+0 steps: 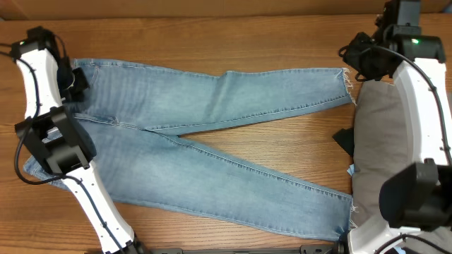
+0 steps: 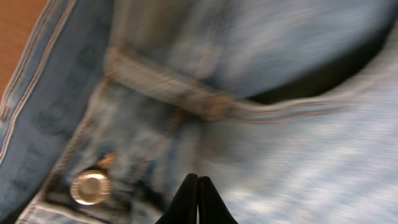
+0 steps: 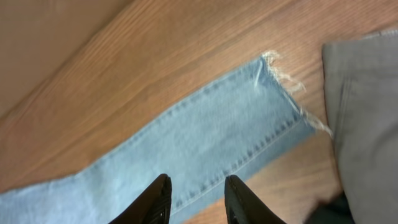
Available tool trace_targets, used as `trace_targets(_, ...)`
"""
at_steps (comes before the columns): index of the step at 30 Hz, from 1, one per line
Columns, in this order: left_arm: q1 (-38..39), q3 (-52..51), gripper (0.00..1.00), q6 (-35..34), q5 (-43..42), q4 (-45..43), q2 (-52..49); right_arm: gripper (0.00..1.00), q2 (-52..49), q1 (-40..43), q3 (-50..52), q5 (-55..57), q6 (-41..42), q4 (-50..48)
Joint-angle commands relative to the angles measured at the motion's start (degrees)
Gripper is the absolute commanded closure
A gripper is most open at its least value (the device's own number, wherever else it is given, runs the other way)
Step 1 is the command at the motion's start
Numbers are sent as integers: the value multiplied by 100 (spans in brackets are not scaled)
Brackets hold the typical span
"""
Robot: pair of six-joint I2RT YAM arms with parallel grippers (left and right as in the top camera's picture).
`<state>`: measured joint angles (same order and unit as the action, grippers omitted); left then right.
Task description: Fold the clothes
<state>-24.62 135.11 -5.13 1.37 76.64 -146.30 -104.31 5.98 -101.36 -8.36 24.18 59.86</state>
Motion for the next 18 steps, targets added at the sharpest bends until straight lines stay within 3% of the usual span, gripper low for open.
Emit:
trace_targets(1,-549,-669,96,-184,223,-63,-61,68,26,15,-72,-186,-66,365)
trace_targets(5,-1169,-1287,96,-501,387,-74,-61,68,26,13,-72,-190,-66,538)
trace_targets(12,-2157,-1303,96,-1257,527,632,203,64,17,9,-46,-205,-63,608)
trace_targets(18,-2614,-1303,96,-1056,-223,546,1134,63,-105,9,422,-216,-15,516)
